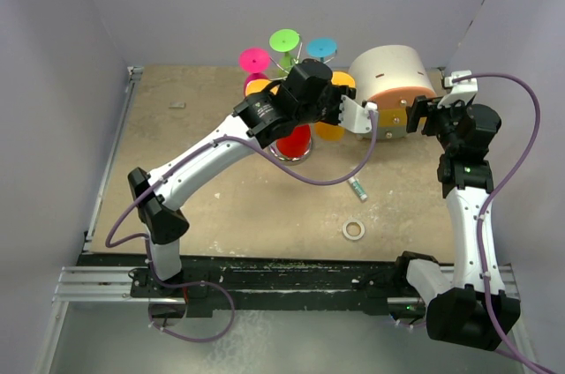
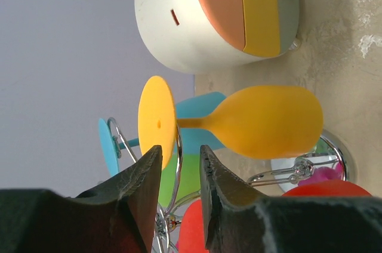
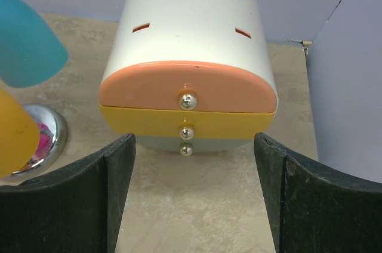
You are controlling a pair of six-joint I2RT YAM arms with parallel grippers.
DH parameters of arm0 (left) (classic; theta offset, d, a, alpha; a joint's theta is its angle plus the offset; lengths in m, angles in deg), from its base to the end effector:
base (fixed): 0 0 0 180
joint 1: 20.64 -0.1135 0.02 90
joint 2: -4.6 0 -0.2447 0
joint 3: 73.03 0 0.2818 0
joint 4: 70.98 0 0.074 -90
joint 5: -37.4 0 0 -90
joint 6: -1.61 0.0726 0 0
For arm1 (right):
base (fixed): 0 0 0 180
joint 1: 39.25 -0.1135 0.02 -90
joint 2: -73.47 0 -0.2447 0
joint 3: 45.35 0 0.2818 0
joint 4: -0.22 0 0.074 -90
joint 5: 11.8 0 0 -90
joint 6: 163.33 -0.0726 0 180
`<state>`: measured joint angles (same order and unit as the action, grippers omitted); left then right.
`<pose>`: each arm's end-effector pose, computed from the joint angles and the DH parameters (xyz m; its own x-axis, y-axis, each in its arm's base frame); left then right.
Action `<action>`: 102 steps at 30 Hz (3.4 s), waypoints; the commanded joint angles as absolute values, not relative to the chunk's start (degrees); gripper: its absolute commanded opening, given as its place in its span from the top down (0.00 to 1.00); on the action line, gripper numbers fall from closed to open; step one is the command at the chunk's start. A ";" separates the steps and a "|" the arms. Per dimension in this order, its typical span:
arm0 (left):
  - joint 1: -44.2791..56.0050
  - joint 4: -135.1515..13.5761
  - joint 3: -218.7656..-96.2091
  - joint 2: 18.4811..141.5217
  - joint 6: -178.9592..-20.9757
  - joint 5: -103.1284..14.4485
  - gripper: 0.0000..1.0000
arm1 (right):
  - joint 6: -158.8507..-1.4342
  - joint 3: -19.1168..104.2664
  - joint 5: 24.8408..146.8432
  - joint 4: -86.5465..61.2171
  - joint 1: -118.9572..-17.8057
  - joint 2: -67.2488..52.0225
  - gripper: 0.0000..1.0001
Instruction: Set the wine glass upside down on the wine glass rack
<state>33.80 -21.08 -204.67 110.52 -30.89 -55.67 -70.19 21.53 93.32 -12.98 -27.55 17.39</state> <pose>0.2792 -0.3839 0.4111 0.5332 0.7023 -0.4717 0.6221 0.0523 0.7812 0.3017 -0.0431 0.3633 -0.0377 -0.0462 -0.9982 -0.0616 0.9971 -0.0438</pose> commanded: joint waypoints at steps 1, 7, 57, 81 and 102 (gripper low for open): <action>34.03 -22.04 -205.00 106.85 -33.32 -53.54 0.63 | -69.88 21.52 94.28 -10.40 -27.13 17.92 0.18; 34.01 -21.41 -205.31 105.37 -36.28 -51.31 0.46 | -69.82 21.54 94.26 -10.34 -27.19 17.92 0.17; -9.52 -49.38 -143.37 56.35 -94.87 -72.19 0.01 | -71.12 37.69 75.09 -18.90 -26.19 3.15 0.00; -11.73 -38.31 -144.79 46.46 -84.05 -59.79 0.01 | -62.32 30.29 93.86 -30.42 -26.16 27.78 0.00; -11.94 -35.59 -143.88 42.68 -81.95 -63.15 0.01 | -61.16 27.86 89.89 -32.47 -26.16 35.47 0.00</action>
<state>-11.58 -32.51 -143.69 41.81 -82.58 -61.88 -61.10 28.35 90.65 -34.79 -26.37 35.01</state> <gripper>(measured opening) 0.990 0.998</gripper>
